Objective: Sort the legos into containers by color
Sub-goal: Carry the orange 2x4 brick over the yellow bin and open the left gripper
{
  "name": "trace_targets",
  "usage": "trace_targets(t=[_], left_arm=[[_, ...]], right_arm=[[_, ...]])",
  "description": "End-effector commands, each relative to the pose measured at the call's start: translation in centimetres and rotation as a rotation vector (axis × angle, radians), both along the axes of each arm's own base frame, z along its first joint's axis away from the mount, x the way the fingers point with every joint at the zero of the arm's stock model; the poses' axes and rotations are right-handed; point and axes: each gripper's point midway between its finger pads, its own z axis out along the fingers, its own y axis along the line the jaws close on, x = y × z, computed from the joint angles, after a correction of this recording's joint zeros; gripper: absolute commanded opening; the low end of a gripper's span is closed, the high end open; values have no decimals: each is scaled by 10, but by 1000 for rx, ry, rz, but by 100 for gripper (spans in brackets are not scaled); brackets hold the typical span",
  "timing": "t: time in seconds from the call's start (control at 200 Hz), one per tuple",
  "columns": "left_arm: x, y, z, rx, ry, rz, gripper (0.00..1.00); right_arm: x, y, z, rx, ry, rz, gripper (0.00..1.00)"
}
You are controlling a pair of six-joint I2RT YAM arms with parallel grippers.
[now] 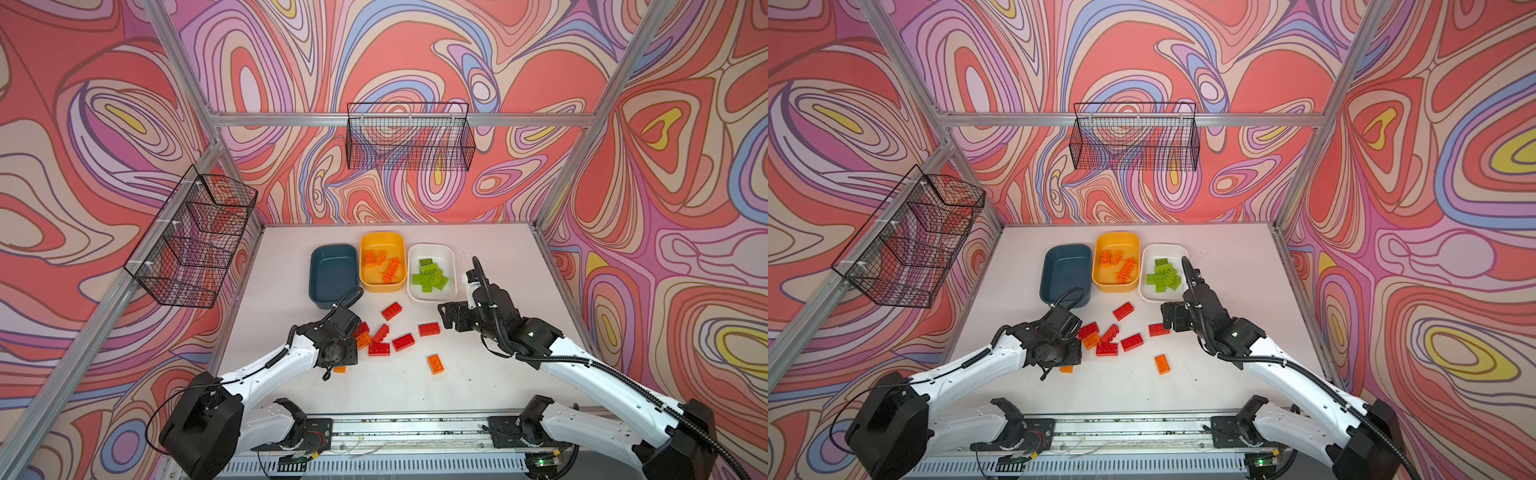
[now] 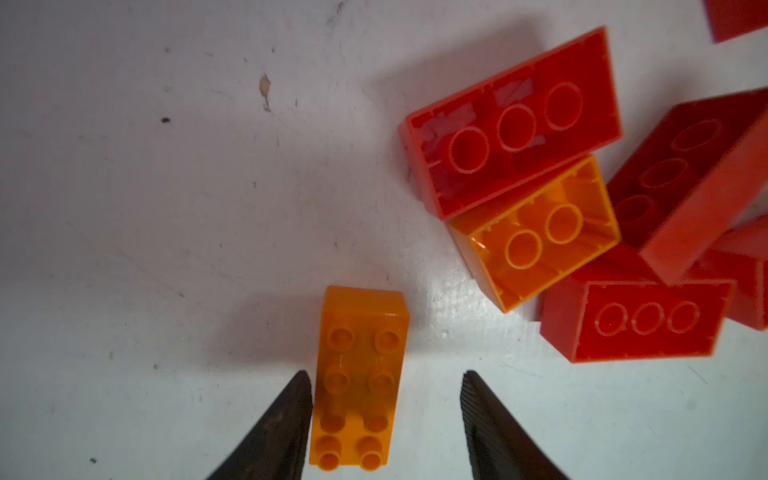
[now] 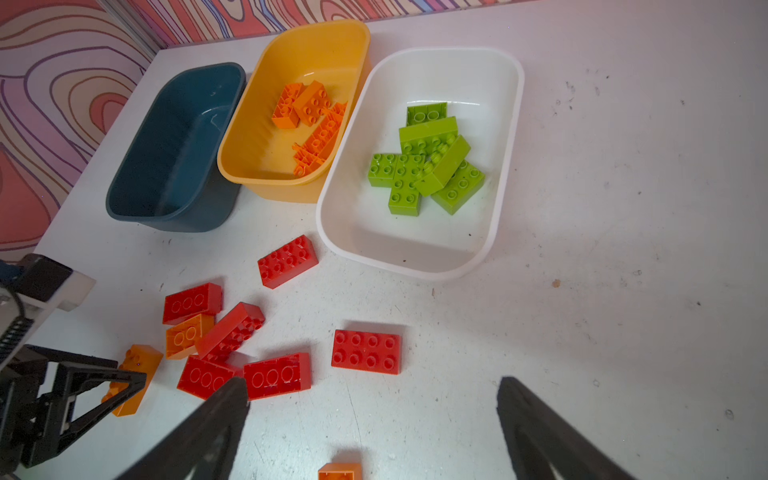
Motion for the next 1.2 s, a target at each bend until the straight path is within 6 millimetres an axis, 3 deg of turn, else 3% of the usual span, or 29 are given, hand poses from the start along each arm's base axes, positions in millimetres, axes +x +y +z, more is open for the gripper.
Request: trace_targets(t=[0.0,0.115,0.371,0.451,0.626,0.766,0.937,1.042,1.192], left_arm=[[-4,8,-10,43,19,25,59],[-8,12,-15,58,26,37,56],[-11,13,-21,68,52,39,24],[-8,12,-20,76,60,34,19],[12,1,7,63,4,18,16],[58,-22,55,37,-131,-19,16],[140,-75,112,7,-261,-111,17],[193,-104,134,-5,-296,-149,18],[260,-122,134,-23,-303,-148,18]], right_arm=[[-1,-4,9,-1,-16,-18,98],[0,-3,8,-2,-13,-16,98],[2,-1,7,-6,-17,-9,98],[2,-1,8,-9,-19,-8,98],[1,-6,12,-16,-34,-19,98],[2,-8,17,-12,-50,-28,98],[2,-8,15,-13,-48,-29,98],[0,-10,14,-11,-45,-33,98],[-2,-17,15,-18,-47,-55,98]])
